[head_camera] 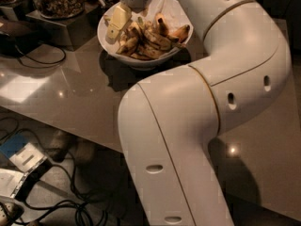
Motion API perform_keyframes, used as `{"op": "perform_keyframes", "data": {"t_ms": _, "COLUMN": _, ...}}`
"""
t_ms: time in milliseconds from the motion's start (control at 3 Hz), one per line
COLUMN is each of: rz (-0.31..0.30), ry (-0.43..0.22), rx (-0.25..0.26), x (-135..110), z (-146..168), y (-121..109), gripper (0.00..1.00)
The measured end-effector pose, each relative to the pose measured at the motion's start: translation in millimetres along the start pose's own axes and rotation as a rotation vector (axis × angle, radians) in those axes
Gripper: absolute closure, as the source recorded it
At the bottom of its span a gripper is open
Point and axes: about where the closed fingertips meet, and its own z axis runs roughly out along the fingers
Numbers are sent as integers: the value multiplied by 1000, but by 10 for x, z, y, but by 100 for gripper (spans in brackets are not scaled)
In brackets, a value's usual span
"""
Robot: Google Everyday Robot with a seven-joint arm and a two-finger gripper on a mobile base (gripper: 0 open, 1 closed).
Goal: Pick banana from white bowl
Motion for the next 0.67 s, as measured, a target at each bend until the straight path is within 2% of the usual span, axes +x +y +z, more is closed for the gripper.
{"op": "perform_keyframes", "data": {"t_ms": 333, "rz": -6, "ry": 13, "rx": -8, "x": -49, "z": 65, "y": 10, "gripper": 3}}
{"op": "perform_keyframes", "data": {"t_ms": 667, "rz": -12, "ry": 18, "rx": 2, "x": -128, "z": 112, "y": -37, "gripper": 15}}
